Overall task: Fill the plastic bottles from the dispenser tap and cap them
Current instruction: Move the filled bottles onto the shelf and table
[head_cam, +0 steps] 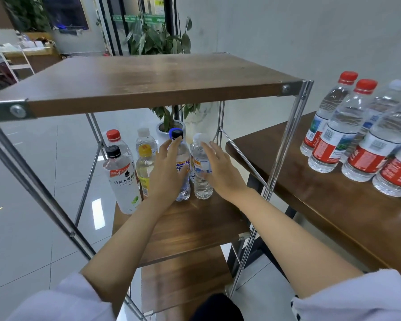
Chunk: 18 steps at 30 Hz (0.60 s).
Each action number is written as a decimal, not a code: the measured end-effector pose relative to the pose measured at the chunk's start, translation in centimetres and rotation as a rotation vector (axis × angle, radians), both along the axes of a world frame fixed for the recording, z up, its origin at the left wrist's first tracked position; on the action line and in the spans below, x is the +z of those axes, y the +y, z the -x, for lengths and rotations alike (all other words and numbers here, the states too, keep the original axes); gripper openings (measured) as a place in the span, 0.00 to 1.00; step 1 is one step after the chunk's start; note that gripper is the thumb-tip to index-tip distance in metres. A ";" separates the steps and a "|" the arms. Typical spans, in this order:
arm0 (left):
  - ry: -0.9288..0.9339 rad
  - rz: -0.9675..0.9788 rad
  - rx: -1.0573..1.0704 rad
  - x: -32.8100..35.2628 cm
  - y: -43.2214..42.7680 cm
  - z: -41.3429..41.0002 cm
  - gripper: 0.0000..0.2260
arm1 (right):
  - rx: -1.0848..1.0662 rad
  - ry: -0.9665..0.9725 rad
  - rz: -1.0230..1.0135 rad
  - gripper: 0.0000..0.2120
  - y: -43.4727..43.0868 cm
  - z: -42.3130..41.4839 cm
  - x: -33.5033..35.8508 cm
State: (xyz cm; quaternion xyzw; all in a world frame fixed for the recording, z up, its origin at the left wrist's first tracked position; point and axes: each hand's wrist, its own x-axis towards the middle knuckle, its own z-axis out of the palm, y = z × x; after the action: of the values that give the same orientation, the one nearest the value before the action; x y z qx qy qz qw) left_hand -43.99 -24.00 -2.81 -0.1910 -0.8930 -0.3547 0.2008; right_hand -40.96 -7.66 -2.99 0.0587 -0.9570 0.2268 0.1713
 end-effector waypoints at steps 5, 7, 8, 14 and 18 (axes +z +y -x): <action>0.044 0.068 -0.102 0.0 -0.8 -2.4 0.19 | 0.024 -0.060 -0.063 0.38 -0.2 -3.2 0.4; 0.028 0.122 -0.116 0.1 -1.0 -3.6 0.16 | 0.032 -0.090 -0.114 0.37 -0.3 -4.9 0.9; 0.011 0.145 -0.127 0.3 -1.0 -4.2 0.15 | 0.035 -0.102 -0.140 0.36 -0.3 -5.8 1.2; -0.007 0.199 -0.240 1.8 -0.6 -8.0 0.15 | 0.051 -0.078 -0.141 0.28 0.3 -12.0 4.3; 0.066 0.198 -0.320 3.2 0.8 -10.6 0.14 | 0.030 0.090 -0.197 0.18 2.3 -15.5 4.9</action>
State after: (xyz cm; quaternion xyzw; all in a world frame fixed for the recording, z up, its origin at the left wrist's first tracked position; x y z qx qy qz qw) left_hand -33.36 -23.23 0.43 -0.3608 -0.8748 -0.2859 0.1512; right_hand -25.45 -5.35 1.88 0.0997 -0.9650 0.1315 0.2039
